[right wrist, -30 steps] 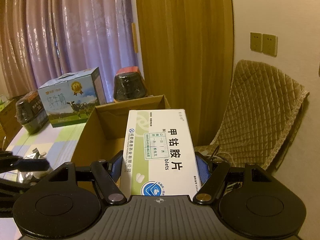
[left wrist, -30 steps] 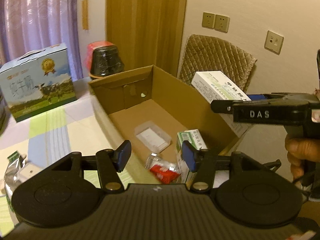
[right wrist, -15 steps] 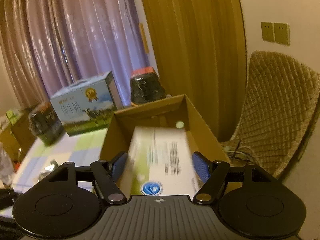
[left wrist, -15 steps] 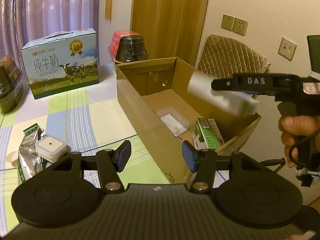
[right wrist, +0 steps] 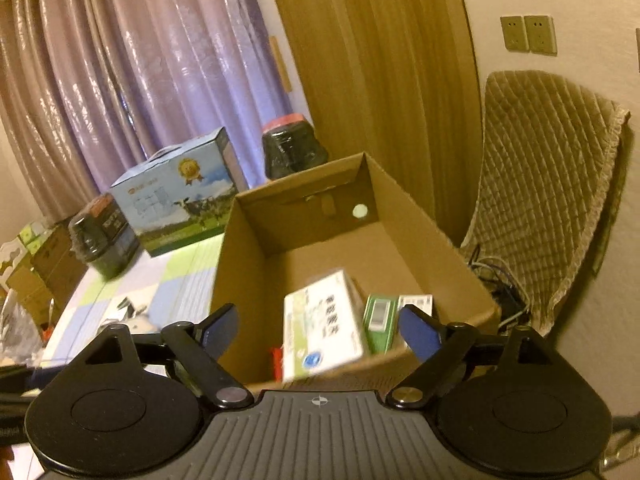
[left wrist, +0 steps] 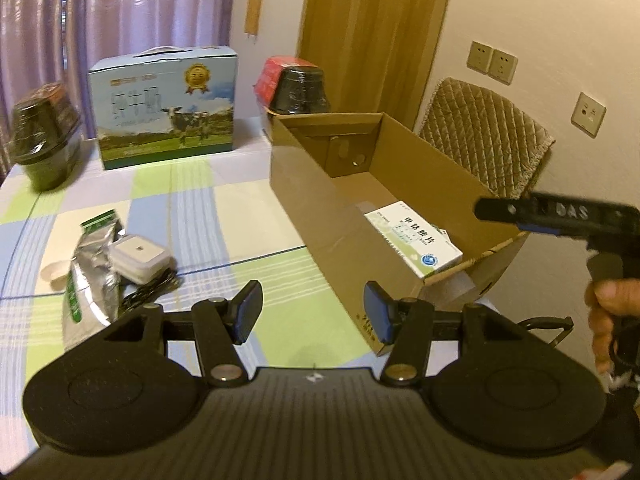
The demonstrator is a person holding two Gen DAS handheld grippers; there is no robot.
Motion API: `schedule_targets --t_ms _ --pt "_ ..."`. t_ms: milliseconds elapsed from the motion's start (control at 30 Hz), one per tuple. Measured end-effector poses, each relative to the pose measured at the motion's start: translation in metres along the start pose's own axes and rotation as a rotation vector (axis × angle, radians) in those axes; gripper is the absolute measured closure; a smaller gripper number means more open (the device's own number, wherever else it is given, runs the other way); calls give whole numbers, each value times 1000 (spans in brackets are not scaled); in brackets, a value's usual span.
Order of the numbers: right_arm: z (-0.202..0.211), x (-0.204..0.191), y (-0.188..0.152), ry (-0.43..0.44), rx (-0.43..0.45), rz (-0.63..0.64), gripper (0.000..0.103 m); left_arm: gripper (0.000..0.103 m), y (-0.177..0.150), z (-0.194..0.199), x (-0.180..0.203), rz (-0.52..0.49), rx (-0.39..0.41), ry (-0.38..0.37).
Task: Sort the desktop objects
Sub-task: 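Move both grippers back over the table toward the foil pouch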
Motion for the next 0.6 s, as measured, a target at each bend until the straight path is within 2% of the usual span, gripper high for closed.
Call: schedule_targets --t_ms 200,300,367,433,600 --pt "33 -29 -22 36 7 19 10 45 -14 37 -18 42 32 53" --pt "45 -48 -34 65 0 28 9 36 -23 56 -30 62 40 81" --pt "50 -62 -45 84 -17 39 6 22 -30 70 -40 73 44 100" --pt "54 -76 -57 107 -39 57 3 16 -35 84 -49 76 52 123" --pt "57 -106 -88 145 -89 88 2 10 -51 114 -76 102 55 181"
Point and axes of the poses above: each gripper's, at about its wrist camera, not at the fingertips, and z roughly against the way its jaws point, x to its right, y to its top, the point moved 9 cm from there along -z, roughly the way its jaws point, and after that the axes turned 7 degrees about -y, right-handed, at the moved point
